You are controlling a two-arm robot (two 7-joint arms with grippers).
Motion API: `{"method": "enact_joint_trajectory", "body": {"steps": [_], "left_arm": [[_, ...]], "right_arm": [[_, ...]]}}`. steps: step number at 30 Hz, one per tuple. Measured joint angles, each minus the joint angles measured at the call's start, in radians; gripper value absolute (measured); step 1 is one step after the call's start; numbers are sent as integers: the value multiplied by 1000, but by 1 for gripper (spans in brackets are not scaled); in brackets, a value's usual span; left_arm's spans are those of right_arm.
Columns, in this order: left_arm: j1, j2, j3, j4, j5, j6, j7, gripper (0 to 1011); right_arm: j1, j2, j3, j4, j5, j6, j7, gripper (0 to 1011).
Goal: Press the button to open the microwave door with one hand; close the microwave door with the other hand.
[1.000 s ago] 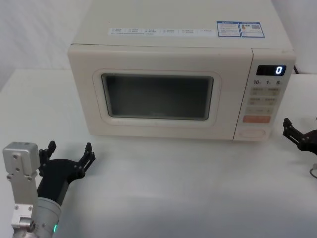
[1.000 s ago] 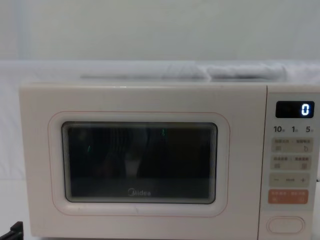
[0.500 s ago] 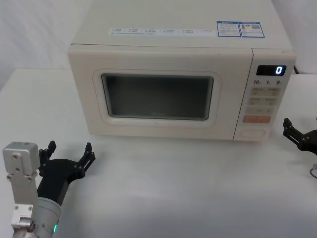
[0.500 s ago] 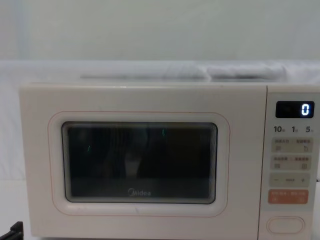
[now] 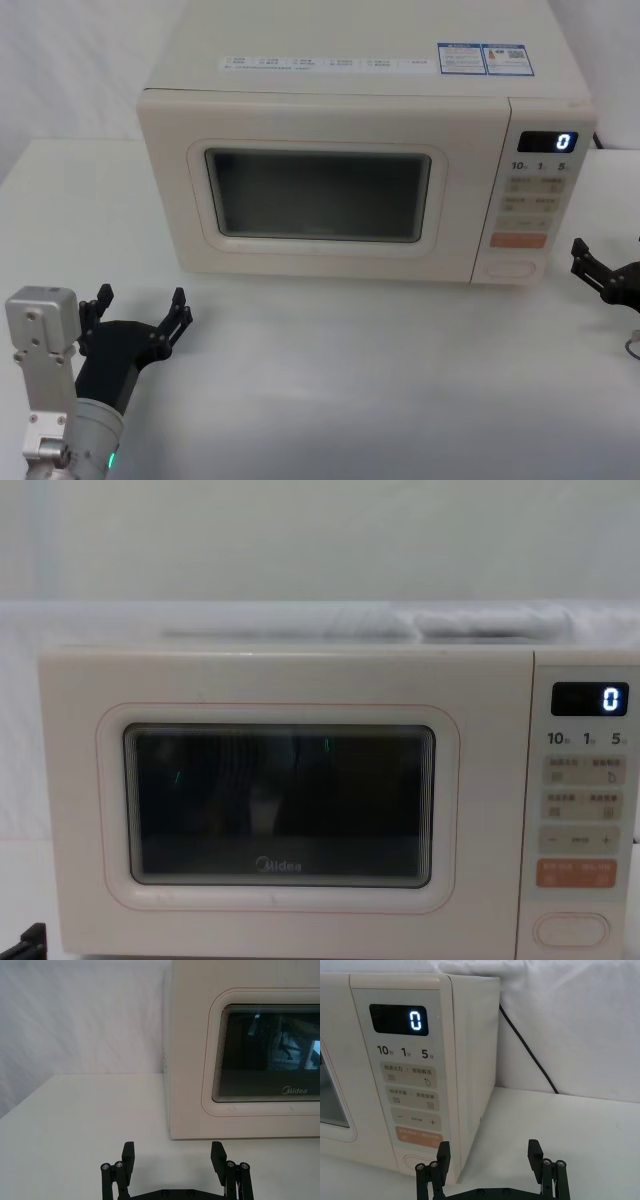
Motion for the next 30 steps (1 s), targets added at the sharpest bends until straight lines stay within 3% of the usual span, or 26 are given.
{"method": "enact_joint_trajectory", "body": {"steps": [30], "left_arm": [[0, 0, 0, 0, 0, 0, 0, 1001]], "right_arm": [[0, 0, 0, 0, 0, 0, 0, 1002]]}}
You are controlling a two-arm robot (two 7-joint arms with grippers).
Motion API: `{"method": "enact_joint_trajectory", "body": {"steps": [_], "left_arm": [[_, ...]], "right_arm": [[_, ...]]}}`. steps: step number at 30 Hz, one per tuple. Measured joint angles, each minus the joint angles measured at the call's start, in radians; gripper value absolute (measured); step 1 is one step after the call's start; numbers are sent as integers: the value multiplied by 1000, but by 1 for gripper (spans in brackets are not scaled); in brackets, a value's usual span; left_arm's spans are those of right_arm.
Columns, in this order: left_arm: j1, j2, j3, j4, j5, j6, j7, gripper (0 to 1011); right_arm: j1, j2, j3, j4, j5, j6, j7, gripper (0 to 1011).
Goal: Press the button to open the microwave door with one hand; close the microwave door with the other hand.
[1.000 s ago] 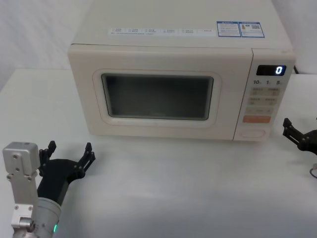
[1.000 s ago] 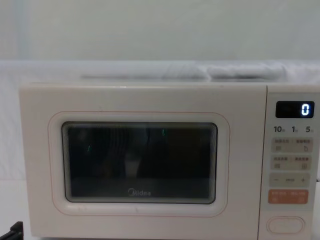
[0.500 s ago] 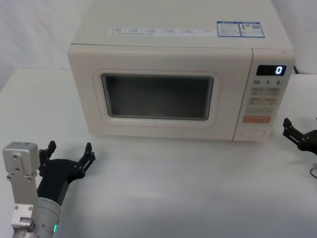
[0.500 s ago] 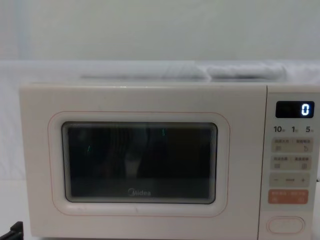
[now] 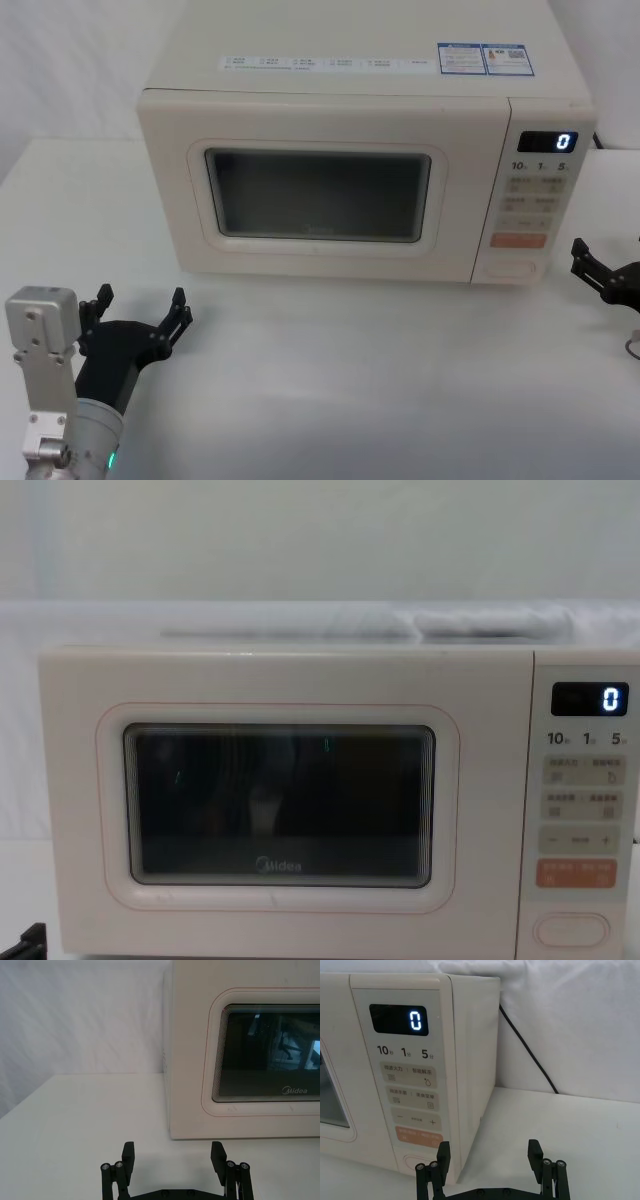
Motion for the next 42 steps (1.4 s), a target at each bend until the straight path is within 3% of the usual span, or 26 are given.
{"method": "enact_joint_trajectory", "body": {"steps": [42], "left_arm": [[0, 0, 0, 0, 0, 0, 0, 1001]], "right_arm": [[0, 0, 0, 0, 0, 0, 0, 1002]]}}
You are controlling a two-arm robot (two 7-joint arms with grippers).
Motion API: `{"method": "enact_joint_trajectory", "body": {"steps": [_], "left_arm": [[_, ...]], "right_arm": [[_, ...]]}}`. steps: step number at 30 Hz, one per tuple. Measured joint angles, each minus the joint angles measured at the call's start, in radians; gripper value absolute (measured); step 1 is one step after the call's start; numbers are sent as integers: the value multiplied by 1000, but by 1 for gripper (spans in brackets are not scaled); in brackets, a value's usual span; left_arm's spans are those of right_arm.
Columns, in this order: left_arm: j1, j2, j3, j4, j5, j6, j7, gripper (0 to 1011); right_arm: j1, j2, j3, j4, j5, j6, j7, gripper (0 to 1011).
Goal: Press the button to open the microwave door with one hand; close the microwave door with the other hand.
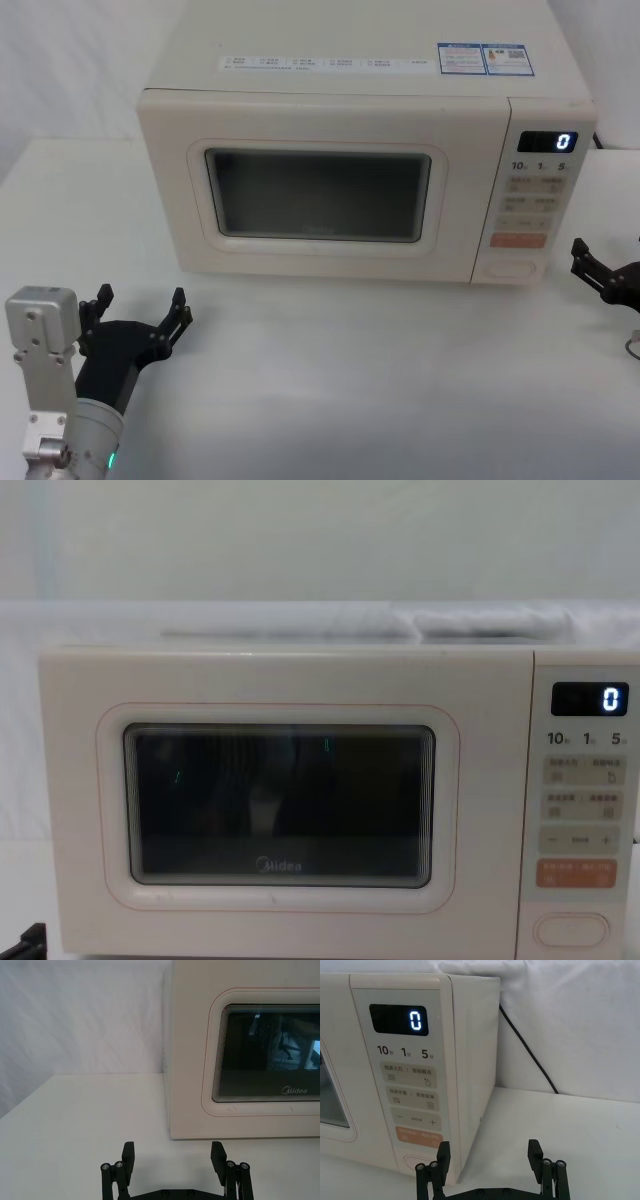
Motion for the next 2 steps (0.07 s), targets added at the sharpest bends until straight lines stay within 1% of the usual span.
{"method": "enact_joint_trajectory", "body": {"steps": [2], "left_arm": [[0, 0, 0, 0, 0, 0, 0, 1001]], "right_arm": [[0, 0, 0, 0, 0, 0, 0, 1002]]}}
